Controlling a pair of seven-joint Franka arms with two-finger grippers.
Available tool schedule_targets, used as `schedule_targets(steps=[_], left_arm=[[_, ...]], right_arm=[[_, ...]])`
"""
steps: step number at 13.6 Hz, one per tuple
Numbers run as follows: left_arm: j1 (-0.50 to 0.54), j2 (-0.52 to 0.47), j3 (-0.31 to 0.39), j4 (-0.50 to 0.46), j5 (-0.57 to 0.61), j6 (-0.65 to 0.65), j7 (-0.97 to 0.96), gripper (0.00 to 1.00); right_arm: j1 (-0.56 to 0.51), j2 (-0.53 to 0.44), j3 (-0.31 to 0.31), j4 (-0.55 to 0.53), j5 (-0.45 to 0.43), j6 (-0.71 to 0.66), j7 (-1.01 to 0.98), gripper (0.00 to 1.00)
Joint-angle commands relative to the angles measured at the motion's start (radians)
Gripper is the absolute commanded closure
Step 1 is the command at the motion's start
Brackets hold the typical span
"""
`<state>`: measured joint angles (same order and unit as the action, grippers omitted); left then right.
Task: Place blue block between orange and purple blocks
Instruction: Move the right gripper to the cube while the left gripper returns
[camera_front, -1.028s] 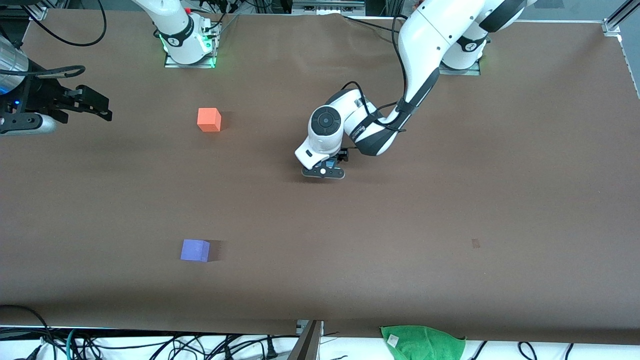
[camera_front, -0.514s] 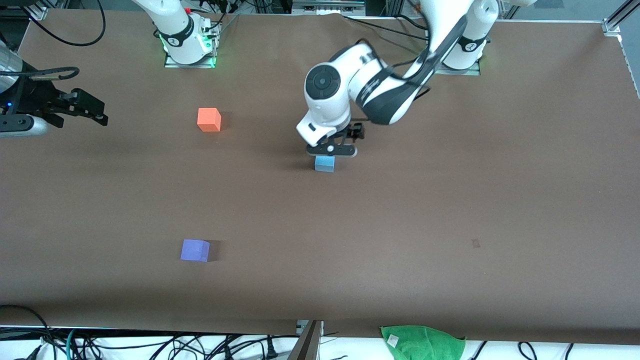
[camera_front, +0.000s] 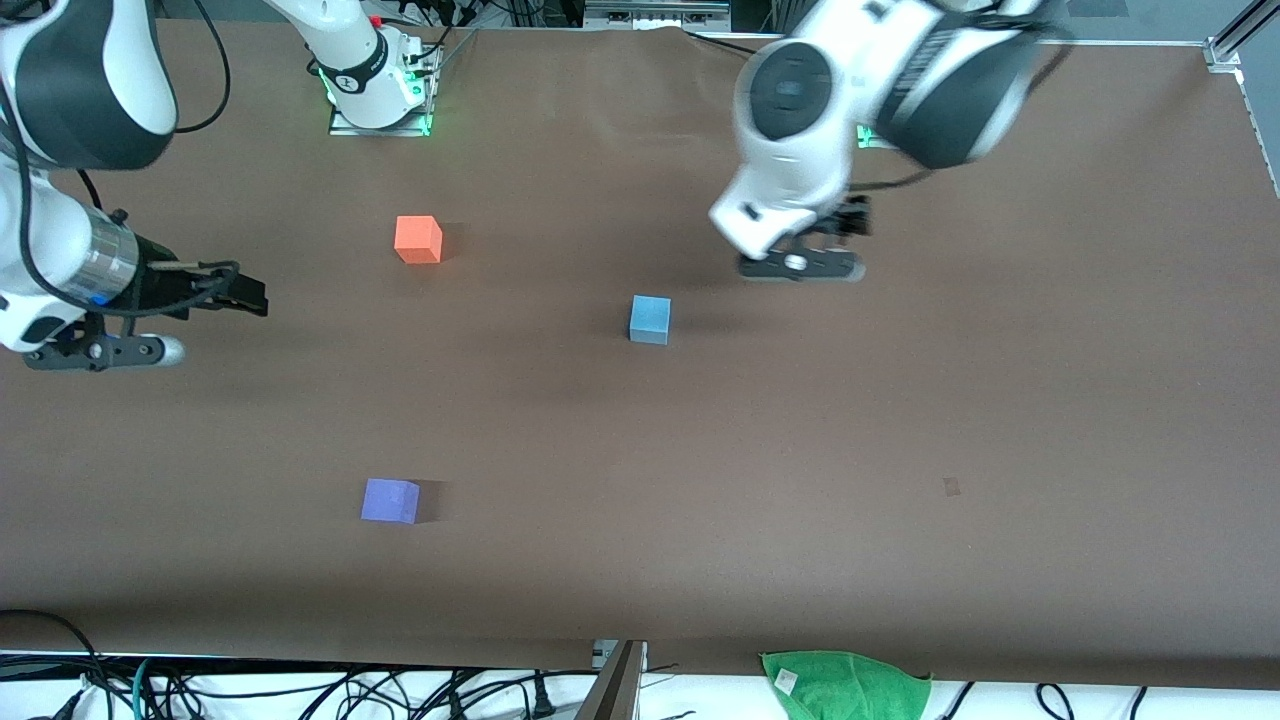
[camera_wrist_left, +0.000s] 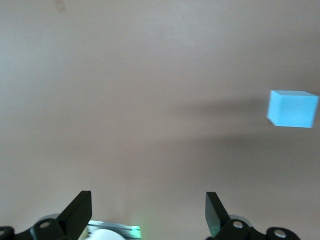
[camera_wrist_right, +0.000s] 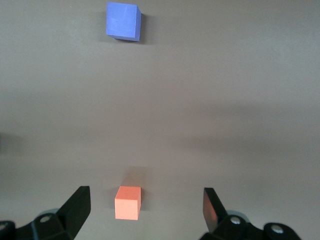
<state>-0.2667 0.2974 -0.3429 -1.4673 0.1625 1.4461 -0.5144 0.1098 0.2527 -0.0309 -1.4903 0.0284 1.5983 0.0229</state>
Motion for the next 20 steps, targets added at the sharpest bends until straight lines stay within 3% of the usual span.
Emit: schedule_targets(steps=[1, 3, 6, 11, 13, 15, 16, 18, 20], left_arm=[[0.168, -0.026, -0.016, -0.011, 0.008, -0.006, 0.230, 0.00], [0.245, -0.026, -0.013, 0.001, 0.006, -0.006, 0.344, 0.00], [0.372, -0.072, -0.013, -0.002, -0.029, -0.012, 0.456, 0.00], [0.483, -0.156, -0.002, -0.008, -0.080, -0.093, 0.683, 0.00], [0.453, -0.191, 0.030, -0.054, -0.083, -0.070, 0.740, 0.00], [0.344, -0.280, 0.207, -0.199, -0.144, 0.087, 0.746, 0.00], [0.322, -0.323, 0.250, -0.264, -0.202, 0.176, 0.732, 0.00], [0.298, -0.350, 0.262, -0.295, -0.202, 0.273, 0.740, 0.00], [0.259, -0.343, 0.263, -0.278, -0.100, 0.278, 0.694, 0.00]], right_arm=[[0.014, 0.072, 0.005, 0.028, 0.013, -0.007, -0.020, 0.01], [0.071, 0.079, 0.011, 0.025, 0.021, 0.003, -0.002, 0.01], [0.149, 0.132, 0.013, 0.025, 0.160, 0.104, 0.140, 0.01], [0.423, 0.223, 0.011, 0.027, 0.153, 0.287, 0.558, 0.01], [0.520, 0.275, 0.009, 0.027, 0.131, 0.398, 0.711, 0.01], [0.592, 0.327, 0.009, 0.028, 0.093, 0.475, 0.842, 0.01], [0.612, 0.351, 0.009, 0.028, 0.087, 0.521, 0.883, 0.01], [0.651, 0.407, 0.005, 0.031, 0.084, 0.604, 0.937, 0.01], [0.688, 0.459, 0.002, 0.031, 0.055, 0.676, 1.004, 0.01]])
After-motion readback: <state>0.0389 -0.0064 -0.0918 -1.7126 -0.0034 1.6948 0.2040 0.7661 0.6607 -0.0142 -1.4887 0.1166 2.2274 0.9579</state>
